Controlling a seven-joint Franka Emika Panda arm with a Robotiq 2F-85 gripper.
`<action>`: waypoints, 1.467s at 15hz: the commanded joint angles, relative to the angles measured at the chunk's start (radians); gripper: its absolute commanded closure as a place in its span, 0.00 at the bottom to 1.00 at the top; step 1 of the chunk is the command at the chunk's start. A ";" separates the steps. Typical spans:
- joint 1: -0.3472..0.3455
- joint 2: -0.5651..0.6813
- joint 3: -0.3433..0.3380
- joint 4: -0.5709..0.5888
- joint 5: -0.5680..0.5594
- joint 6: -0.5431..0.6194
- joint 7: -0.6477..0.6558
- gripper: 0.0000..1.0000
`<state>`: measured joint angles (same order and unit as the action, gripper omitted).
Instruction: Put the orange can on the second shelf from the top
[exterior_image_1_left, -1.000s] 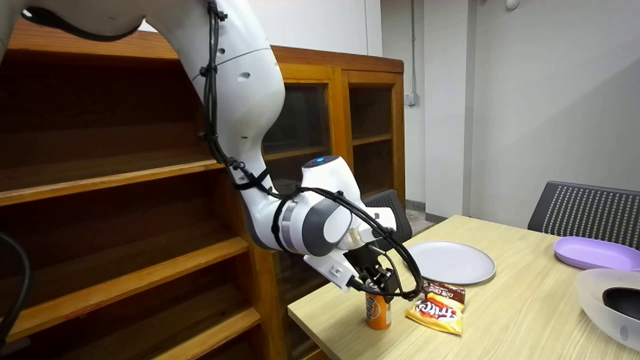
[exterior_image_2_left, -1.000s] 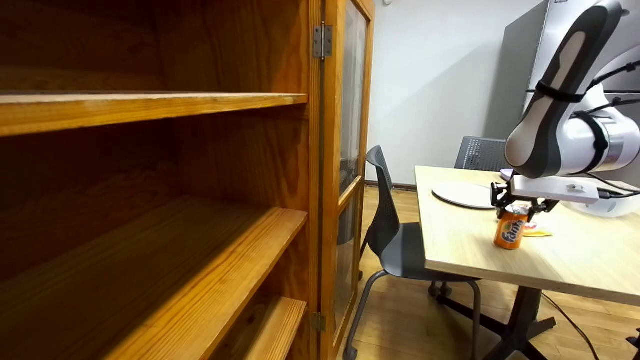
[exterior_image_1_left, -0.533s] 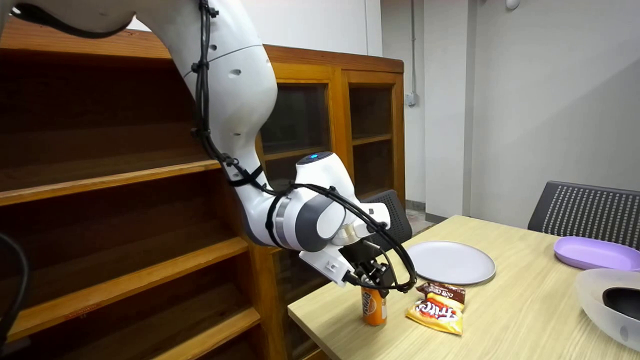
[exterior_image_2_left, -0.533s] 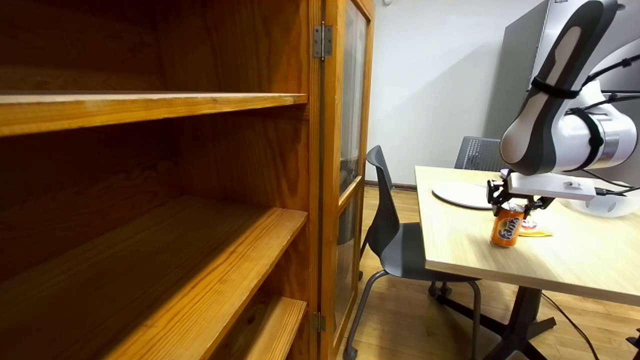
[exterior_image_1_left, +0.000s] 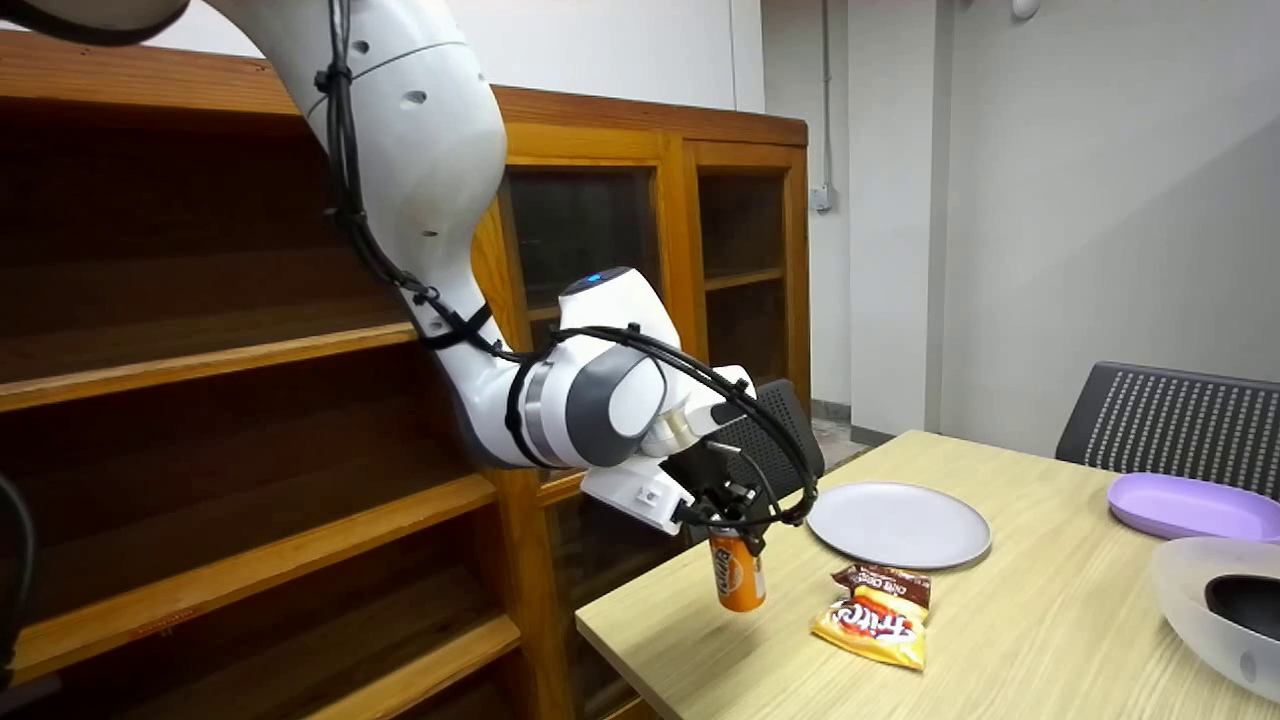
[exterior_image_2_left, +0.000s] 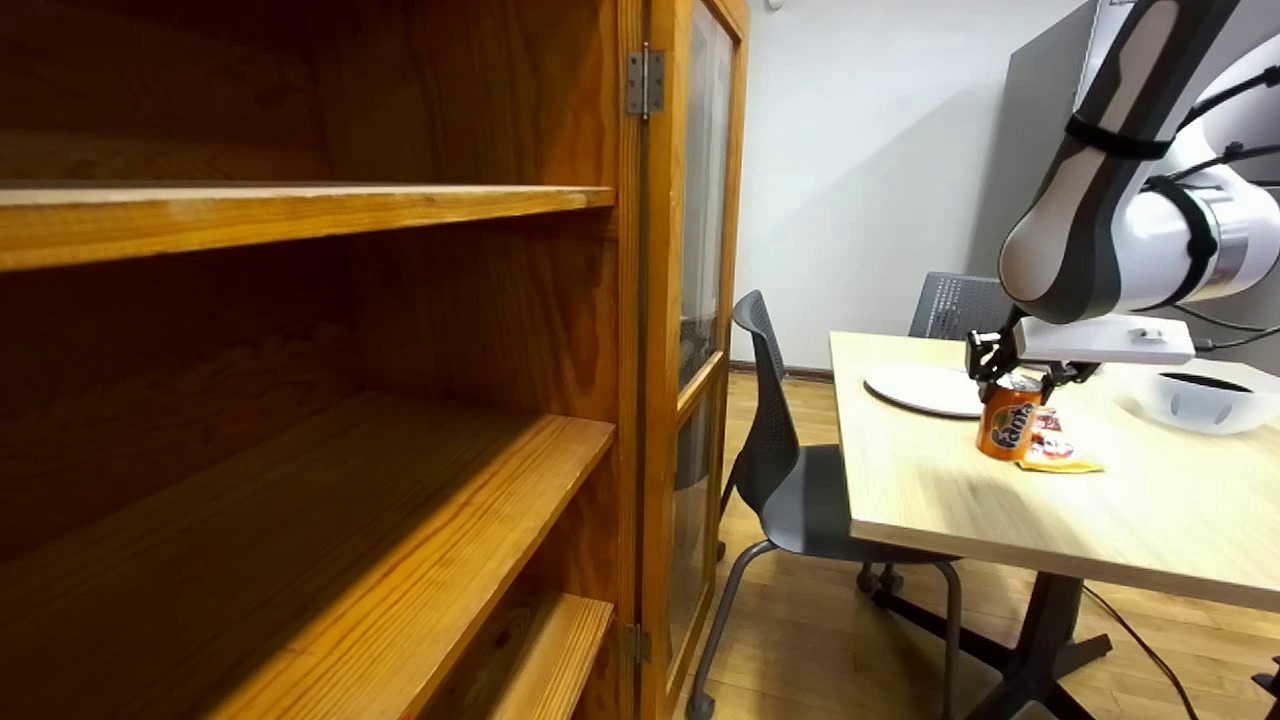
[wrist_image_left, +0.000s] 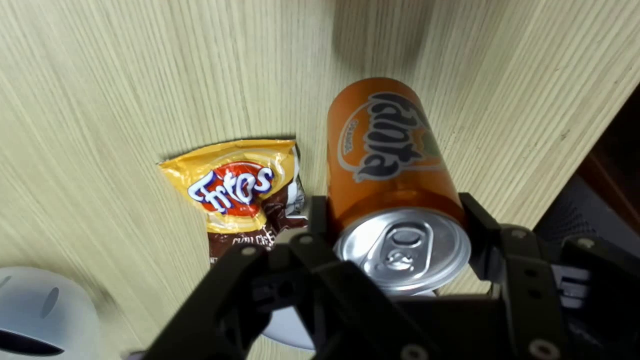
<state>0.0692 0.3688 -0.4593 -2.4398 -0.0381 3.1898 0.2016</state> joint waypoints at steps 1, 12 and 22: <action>0.086 -0.066 -0.058 -0.032 -0.032 -0.010 -0.016 0.62; 0.235 -0.103 -0.074 -0.012 -0.060 -0.029 -0.016 0.62; 0.350 -0.123 -0.060 0.013 -0.083 -0.065 -0.017 0.62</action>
<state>0.3912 0.2854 -0.5179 -2.4407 -0.1005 3.1751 0.2016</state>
